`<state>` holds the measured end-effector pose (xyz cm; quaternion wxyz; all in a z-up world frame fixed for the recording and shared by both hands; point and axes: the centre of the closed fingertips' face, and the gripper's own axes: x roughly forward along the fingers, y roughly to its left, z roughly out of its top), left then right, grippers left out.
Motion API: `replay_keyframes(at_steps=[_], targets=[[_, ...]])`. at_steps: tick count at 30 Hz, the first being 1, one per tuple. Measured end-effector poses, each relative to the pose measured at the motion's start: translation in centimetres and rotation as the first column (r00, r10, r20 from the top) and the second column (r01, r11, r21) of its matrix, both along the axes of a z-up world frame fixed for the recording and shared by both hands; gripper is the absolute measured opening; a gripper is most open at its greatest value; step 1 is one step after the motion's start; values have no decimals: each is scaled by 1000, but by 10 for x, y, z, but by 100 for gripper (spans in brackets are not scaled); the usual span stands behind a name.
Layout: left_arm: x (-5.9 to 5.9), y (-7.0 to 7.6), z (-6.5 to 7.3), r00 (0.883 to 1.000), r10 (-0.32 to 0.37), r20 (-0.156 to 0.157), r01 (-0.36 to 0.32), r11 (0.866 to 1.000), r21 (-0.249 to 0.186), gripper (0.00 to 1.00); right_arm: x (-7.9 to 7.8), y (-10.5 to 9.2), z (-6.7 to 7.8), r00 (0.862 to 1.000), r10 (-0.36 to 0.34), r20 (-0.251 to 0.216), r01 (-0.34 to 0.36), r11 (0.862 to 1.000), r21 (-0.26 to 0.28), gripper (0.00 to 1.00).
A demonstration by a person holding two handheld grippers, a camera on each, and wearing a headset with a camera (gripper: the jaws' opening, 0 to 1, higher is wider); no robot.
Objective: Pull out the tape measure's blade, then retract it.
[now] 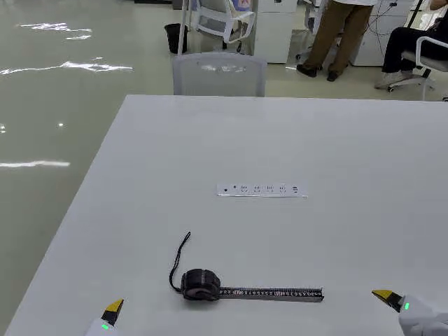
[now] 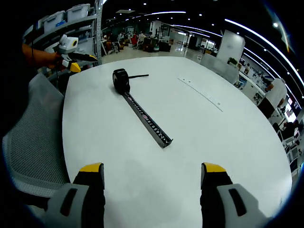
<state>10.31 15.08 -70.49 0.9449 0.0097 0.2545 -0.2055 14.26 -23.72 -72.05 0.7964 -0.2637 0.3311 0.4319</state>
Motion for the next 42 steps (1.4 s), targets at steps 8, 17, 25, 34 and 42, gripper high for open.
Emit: replay_keyframes(at_steps=[8,17,25,34,42], targets=[[4,-19,-1,1000,12,-3,-12,1000,4,99,20,13,-6,993,122,-4,-122,990,-71,79],[16,-42,4,999,0,39,-1,999,42,99,37,33,-19,964,264,-39,-267,953,-143,69],[28,-40,2,998,42,53,-44,998,46,99,50,43,-33,939,316,-135,-335,929,-156,56],[28,-40,-2,998,53,41,-55,998,39,99,63,45,-54,922,341,-184,-375,906,-196,49],[28,-37,-7,996,84,37,-86,996,35,99,68,39,-70,907,355,-225,-402,891,-214,44]])
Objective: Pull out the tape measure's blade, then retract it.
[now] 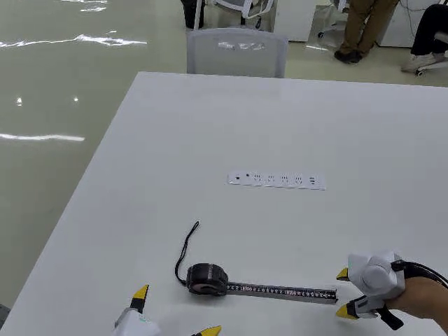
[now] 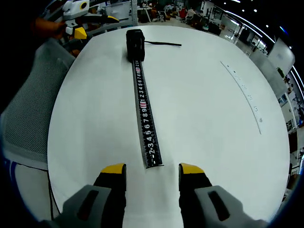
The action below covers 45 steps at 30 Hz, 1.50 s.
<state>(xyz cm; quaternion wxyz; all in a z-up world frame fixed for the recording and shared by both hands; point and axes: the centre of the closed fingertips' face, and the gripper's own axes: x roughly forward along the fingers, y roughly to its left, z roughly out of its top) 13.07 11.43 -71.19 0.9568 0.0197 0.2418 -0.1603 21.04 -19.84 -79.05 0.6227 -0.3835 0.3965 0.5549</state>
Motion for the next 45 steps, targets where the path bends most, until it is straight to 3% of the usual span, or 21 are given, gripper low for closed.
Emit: replay_keyframes(at_steps=[7,11,16,21,24,32,37,45], targets=[[7,-4,-3,1000,8,0,-8,1000,-6,98,3,3,-12,999,34,-7,-34,999,-18,36],[15,-10,-3,1000,7,9,-7,1000,0,92,4,0,-22,1000,28,-11,-28,999,-35,31],[18,-18,-3,1000,17,-3,-17,999,-32,92,0,2,-20,999,29,-36,-30,999,-29,26],[19,-19,-8,1000,9,-9,-9,999,-32,91,3,2,-17,999,1,-45,-2,1000,-19,20],[20,-16,-7,999,42,-11,-42,998,-45,88,3,3,-17,999,1,-53,-3,1000,-30,15],[31,-19,-9,997,74,-11,-75,996,-44,88,8,1,-19,998,-14,-62,11,999,-49,14],[39,-28,-12,996,90,-14,-91,995,-49,87,8,0,-21,998,6,-62,-10,998,-68,14],[54,-33,-16,992,127,-15,-128,991,-47,84,8,2,-19,997,13,-75,-22,992,-126,14]])
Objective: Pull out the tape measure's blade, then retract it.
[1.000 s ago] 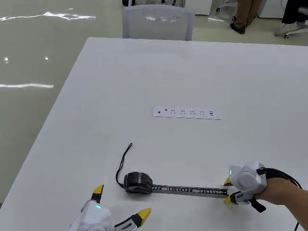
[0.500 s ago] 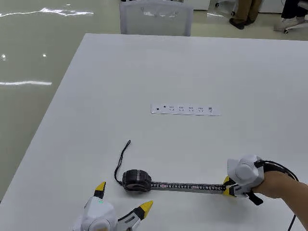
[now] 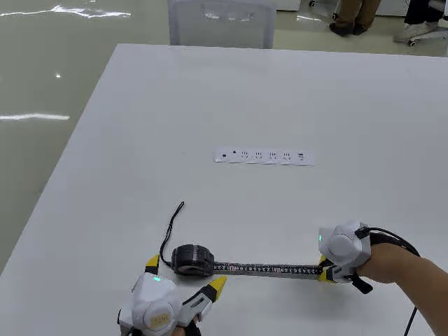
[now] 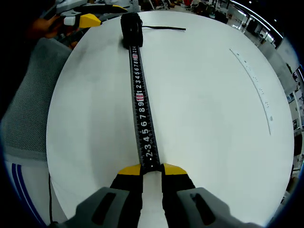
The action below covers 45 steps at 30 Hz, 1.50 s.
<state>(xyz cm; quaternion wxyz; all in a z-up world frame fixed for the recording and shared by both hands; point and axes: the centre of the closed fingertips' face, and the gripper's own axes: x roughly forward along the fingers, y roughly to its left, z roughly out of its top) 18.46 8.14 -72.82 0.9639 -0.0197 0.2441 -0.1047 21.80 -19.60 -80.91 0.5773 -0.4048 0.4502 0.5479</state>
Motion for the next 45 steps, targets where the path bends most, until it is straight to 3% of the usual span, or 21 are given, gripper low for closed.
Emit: replay_keyframes(at_steps=[2,5,8,11,20,27,29,31,34,35,37,45], targets=[[3,1,-1,1000,15,-5,-15,1000,-2,82,1,0,0,1000,4,0,-4,1000,-6,14],[9,7,-15,997,58,-44,-59,998,-22,81,2,-1,-1,1000,-6,-2,6,1000,-14,14],[14,7,-19,996,75,-50,-77,997,-25,81,1,-1,-1,1000,-4,-1,4,1000,-28,14],[15,6,-25,996,67,-53,-66,998,20,80,0,0,0,1000,-15,-5,15,999,-48,14],[28,9,-38,991,104,-89,-104,995,3,76,0,-1,-2,999,-36,8,36,997,-68,14],[33,9,-39,987,132,-95,-133,991,1,73,2,-3,-3,999,-43,-4,42,997,-72,14],[34,9,-39,987,130,-94,-128,991,25,71,2,-2,-3,1000,-30,-5,30,997,-72,14],[33,15,-47,984,141,-113,-137,990,40,66,2,-2,-4,1000,-23,-4,23,997,-71,14],[32,7,-43,986,122,-110,-119,992,30,63,3,-2,-5,1000,-30,-5,30,998,-62,14],[30,7,-41,987,117,-108,-110,991,70,60,3,-3,-6,1000,-29,-5,29,998,-63,14],[31,4,-41,987,114,-110,-107,992,61,59,3,-2,-6,1000,-27,-5,27,998,-65,14],[31,6,-41,984,118,-131,-107,990,90,58,2,-1,-5,999,-36,-5,36,997,-75,13]])
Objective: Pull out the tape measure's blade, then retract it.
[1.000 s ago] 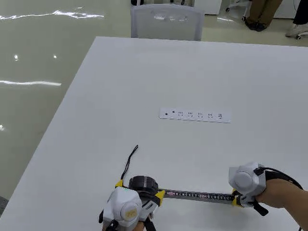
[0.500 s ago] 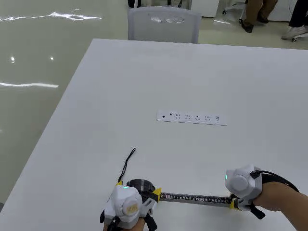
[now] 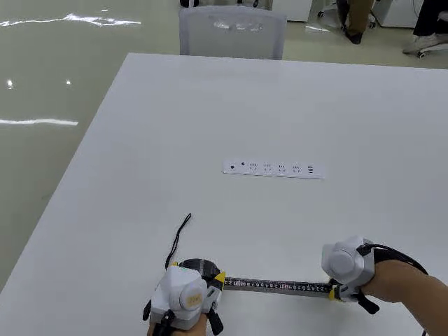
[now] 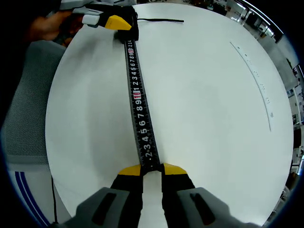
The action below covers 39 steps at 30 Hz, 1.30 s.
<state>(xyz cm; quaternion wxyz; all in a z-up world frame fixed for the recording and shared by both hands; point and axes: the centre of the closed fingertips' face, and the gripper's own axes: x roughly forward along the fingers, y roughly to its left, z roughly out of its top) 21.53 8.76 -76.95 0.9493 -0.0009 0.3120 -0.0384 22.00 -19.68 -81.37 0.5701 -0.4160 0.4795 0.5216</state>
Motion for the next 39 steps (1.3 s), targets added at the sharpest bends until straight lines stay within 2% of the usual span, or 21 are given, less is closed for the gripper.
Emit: replay_keyframes(at_steps=[4,10,16,17,19,26,31,39], targets=[[1,3,-7,1000,-7,-12,7,1000,14,57,-1,1,1,1000,2,1,-2,1000,4,13],[2,3,-4,1000,-11,-12,11,1000,9,57,-1,0,1,1000,23,-1,-23,1000,-17,13],[-1,1,0,1000,-12,-9,12,1000,2,56,-4,0,3,999,32,4,-32,999,4,13],[0,2,-1,1000,-11,-9,11,1000,1,56,-4,1,2,998,65,17,-66,998,15,13],[1,3,-3,1000,-13,-10,13,1000,0,56,-8,0,4,998,64,21,-65,998,20,13],[2,3,-4,1000,-15,-9,15,1000,-2,56,-7,9,5,998,58,24,-58,998,28,13],[2,3,-4,1000,-16,-9,16,1000,-3,56,-7,14,5,997,72,17,-72,997,9,13],[2,2,-3,1000,-17,-8,17,1000,-10,57,-5,13,4,998,62,14,-62,998,15,13]])
